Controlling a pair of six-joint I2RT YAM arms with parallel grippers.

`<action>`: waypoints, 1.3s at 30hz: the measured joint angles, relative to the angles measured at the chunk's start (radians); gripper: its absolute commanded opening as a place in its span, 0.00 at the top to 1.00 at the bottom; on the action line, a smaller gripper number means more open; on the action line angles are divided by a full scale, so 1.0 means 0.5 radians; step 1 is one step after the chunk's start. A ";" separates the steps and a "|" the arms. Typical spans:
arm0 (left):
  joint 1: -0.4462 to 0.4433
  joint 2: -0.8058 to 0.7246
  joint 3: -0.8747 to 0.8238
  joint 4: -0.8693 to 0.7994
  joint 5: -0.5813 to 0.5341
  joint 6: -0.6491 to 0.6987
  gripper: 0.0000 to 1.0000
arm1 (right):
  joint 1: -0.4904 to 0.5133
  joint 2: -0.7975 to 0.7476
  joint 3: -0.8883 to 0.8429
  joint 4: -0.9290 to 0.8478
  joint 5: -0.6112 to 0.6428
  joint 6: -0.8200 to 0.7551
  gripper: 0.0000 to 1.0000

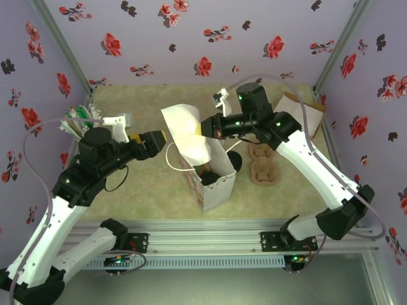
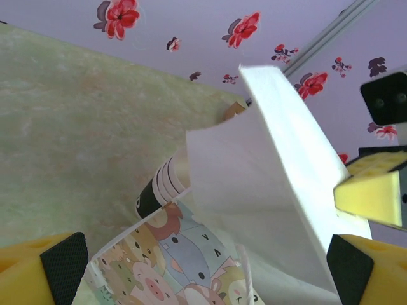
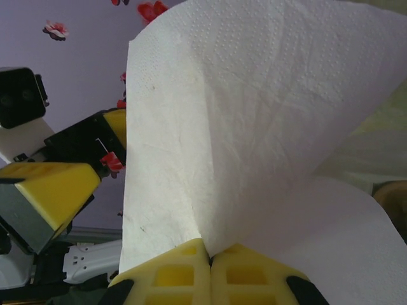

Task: Pack the takeout coffee

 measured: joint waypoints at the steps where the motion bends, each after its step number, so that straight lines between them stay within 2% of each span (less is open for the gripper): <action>1: 0.000 0.000 -0.010 0.001 -0.001 -0.002 0.01 | 0.000 -0.027 -0.026 -0.005 0.001 -0.002 1.00; 12: 0.000 0.002 -0.058 0.003 -0.002 -0.037 0.01 | 0.000 -0.286 -0.216 -0.074 0.056 -0.048 1.00; 27: 0.000 0.017 -0.065 0.005 -0.002 -0.038 0.01 | 0.000 -0.179 -0.184 -0.491 0.329 -0.262 1.00; 39: 0.000 0.033 -0.065 0.020 -0.002 -0.038 0.01 | 0.042 -0.109 -0.095 -0.650 0.510 -0.391 1.00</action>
